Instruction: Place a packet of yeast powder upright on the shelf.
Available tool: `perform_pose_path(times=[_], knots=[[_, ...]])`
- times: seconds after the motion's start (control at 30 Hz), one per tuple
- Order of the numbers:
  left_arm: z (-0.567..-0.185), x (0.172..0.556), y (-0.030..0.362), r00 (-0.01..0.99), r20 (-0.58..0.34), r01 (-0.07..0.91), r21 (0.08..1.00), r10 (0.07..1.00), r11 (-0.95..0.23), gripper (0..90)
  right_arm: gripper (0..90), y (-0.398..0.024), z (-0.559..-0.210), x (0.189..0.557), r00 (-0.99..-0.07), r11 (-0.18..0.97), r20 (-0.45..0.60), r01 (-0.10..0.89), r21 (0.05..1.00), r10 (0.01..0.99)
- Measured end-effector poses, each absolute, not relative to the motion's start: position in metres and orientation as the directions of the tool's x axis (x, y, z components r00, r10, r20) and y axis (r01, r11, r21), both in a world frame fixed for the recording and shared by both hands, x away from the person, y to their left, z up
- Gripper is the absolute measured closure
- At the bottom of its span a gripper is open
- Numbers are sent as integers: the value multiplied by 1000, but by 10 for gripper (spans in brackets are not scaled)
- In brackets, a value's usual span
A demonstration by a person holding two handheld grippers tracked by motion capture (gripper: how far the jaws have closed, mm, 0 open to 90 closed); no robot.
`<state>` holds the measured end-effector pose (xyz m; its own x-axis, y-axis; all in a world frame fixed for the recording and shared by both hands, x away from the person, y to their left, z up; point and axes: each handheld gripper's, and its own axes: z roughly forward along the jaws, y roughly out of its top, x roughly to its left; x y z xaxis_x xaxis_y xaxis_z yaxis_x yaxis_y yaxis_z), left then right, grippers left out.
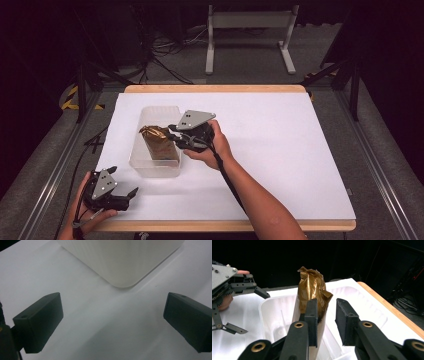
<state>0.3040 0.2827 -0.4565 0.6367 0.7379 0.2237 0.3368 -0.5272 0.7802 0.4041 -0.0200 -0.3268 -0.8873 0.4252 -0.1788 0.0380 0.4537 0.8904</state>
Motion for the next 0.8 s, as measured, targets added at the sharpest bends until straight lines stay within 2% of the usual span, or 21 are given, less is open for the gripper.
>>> perform_pose_path(times=[0.8], knots=[[-457,307,281,638,231,342,770,735,-539,35,623,-52,-314,391,-843,598,-289,47,800,453]])
